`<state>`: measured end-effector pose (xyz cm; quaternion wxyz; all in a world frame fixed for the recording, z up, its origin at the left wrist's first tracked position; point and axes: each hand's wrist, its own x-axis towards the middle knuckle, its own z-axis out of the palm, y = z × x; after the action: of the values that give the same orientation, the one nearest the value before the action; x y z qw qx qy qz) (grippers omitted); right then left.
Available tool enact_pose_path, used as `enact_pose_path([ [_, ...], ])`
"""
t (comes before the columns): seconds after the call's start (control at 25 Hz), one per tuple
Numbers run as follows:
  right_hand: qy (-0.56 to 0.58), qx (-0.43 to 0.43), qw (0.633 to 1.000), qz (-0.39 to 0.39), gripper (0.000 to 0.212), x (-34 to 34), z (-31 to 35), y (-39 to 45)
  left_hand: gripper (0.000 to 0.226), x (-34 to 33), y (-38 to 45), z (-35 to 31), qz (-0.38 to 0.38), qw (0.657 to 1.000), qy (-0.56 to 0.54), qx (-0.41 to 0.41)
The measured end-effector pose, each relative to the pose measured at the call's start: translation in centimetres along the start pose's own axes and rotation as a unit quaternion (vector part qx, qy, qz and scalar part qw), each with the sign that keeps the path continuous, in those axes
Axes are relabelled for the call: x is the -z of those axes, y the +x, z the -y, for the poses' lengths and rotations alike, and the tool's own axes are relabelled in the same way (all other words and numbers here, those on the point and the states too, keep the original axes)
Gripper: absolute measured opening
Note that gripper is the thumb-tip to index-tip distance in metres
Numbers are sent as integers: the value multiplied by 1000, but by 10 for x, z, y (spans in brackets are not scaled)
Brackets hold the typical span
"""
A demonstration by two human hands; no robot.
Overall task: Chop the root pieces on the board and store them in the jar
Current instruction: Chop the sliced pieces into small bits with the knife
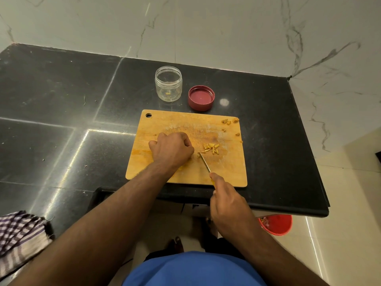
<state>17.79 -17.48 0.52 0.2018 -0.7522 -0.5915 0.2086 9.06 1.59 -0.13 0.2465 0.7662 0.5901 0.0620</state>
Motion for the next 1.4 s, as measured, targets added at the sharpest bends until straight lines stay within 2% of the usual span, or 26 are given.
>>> enact_pose_path([
  [0.12, 37, -7, 999, -21, 49, 0, -2, 4, 10, 3, 1, 4, 15, 1000, -9, -5],
  [0.28, 58, -17, 998, -11, 48, 0, 2, 14, 11, 3, 3, 8, 12, 1000, -21, -3],
  [0.6, 36, -9, 999, 9, 49, -6, 6, 30, 8, 3, 5, 6, 8, 1000, -25, 3],
  [1.0, 50, -19, 999, 0, 49, 2, -3, 5, 7, 2, 6, 7, 14, 1000, -23, 5],
  [1.12, 74, -24, 997, 3, 48, 6, 1, 13, 4, 3, 7, 7, 20, 999, -26, 12],
  [1.4, 52, -14, 998, 25, 49, -3, 6, 32, 7, 1, 8, 9, 17, 999, -29, 20],
])
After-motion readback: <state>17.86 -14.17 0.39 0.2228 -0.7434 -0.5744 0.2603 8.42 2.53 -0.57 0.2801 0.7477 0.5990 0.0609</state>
